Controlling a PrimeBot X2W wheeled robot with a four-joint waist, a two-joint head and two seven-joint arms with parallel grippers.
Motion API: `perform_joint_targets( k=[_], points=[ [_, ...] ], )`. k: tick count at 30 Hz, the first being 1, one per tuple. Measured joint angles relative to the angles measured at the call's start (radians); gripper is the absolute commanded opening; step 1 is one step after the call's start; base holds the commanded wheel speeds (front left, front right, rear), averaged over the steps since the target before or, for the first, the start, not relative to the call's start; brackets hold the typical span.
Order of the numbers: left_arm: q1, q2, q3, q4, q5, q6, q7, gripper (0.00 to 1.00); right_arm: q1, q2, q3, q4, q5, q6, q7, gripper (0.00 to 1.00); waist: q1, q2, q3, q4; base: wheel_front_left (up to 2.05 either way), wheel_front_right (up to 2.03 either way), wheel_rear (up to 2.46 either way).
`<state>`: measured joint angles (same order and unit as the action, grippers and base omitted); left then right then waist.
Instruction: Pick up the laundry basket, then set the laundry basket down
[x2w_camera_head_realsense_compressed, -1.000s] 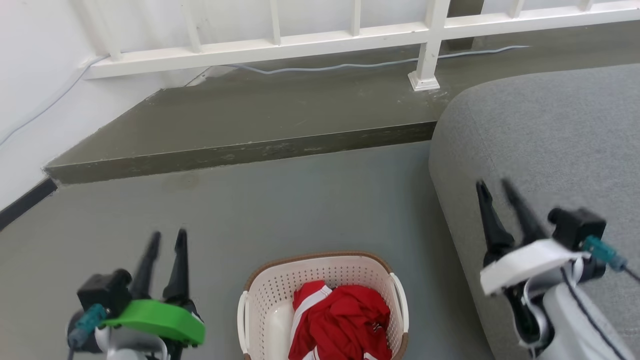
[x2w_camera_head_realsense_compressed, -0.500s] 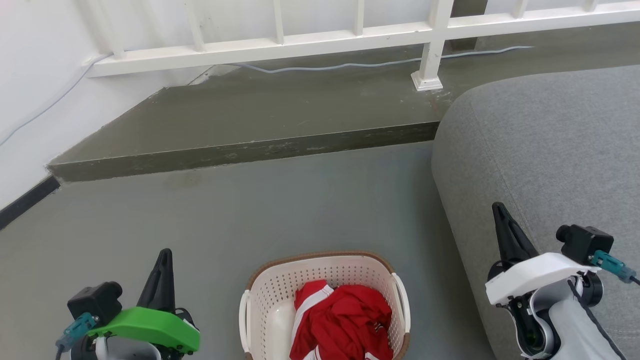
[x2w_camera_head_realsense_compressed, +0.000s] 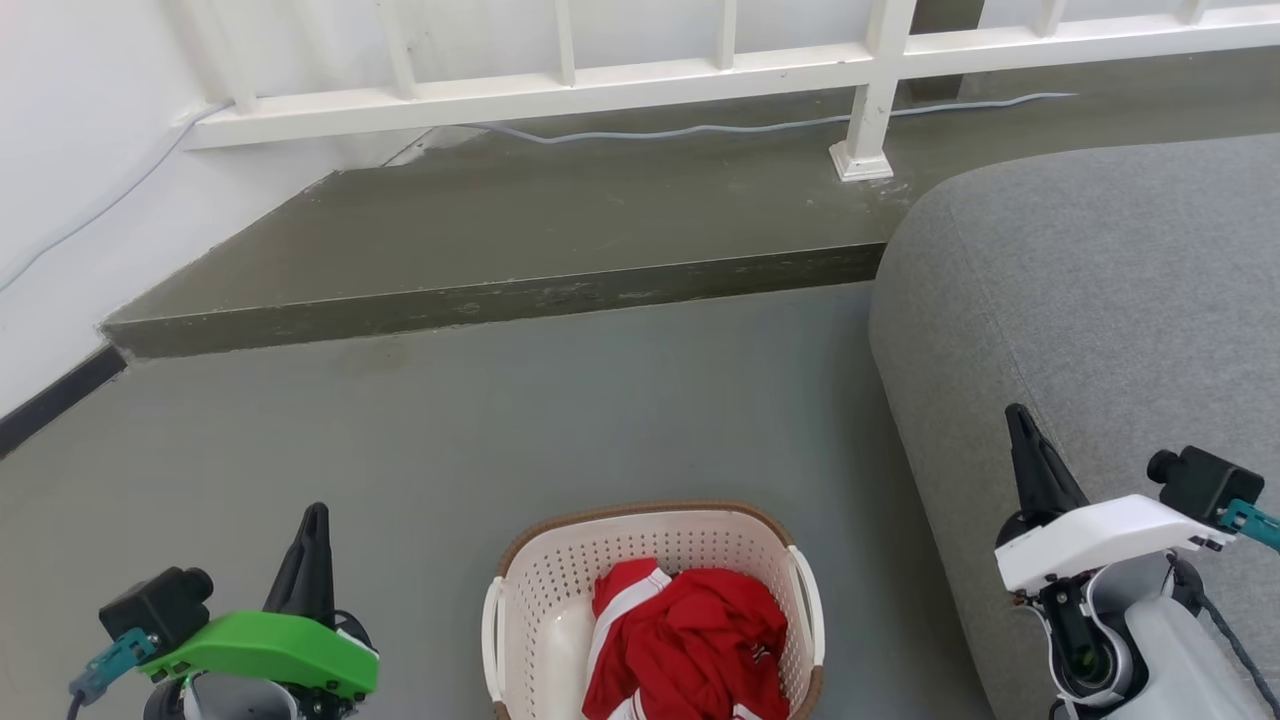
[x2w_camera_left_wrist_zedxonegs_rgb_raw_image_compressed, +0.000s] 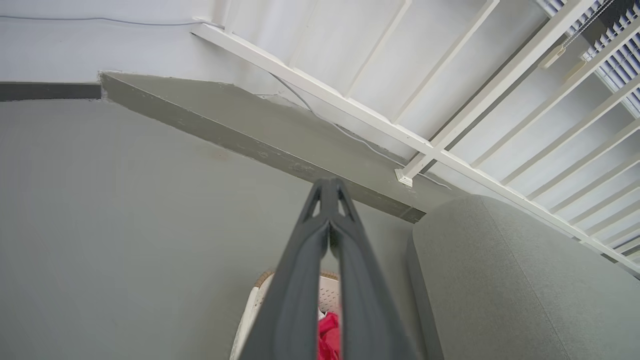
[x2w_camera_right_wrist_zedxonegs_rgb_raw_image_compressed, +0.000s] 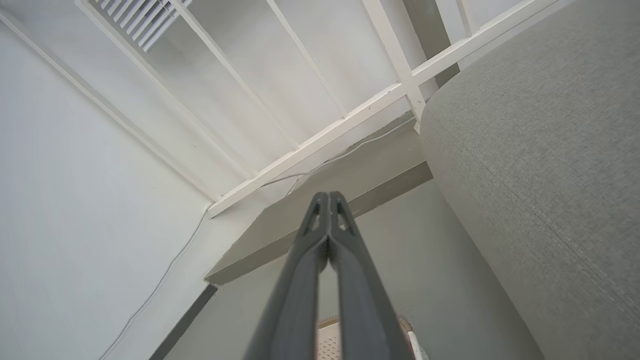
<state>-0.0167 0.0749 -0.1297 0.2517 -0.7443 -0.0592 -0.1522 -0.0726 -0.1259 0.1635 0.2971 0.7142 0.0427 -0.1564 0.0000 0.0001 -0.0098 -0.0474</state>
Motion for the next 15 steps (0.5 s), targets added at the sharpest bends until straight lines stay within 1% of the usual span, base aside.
perform_joint_targets(
  k=[5, 6, 9, 15],
  points=[
    [-0.001, -0.003, 0.012, 0.001, -0.056, -0.003, 0.020, 0.00, 0.000, 0.005, -0.021, 0.000, 0.055, 0.001, 0.018, 0.00, 0.0000, 0.0000, 0.001, 0.003, 0.00, 0.00, 0.00],
    [-0.001, -0.003, 0.020, 0.002, -0.075, -0.004, 0.028, 0.00, 0.000, 0.008, -0.029, 0.000, 0.081, 0.001, 0.026, 0.00, 0.0000, 0.0000, 0.001, 0.004, 0.00, 0.00, 0.00],
    [-0.002, -0.004, 0.030, 0.003, -0.111, -0.011, 0.038, 0.00, 0.000, 0.012, -0.040, 0.000, 0.112, 0.010, 0.035, 0.00, 0.0000, 0.0000, 0.002, 0.006, 0.00, 0.00, 0.00],
    [-0.002, -0.007, 0.044, 0.005, -0.178, -0.012, 0.058, 0.00, 0.000, 0.018, -0.065, 0.000, 0.182, 0.010, 0.059, 0.00, 0.0000, 0.0000, 0.003, 0.010, 0.00, 0.00, 0.00]
  ],
)
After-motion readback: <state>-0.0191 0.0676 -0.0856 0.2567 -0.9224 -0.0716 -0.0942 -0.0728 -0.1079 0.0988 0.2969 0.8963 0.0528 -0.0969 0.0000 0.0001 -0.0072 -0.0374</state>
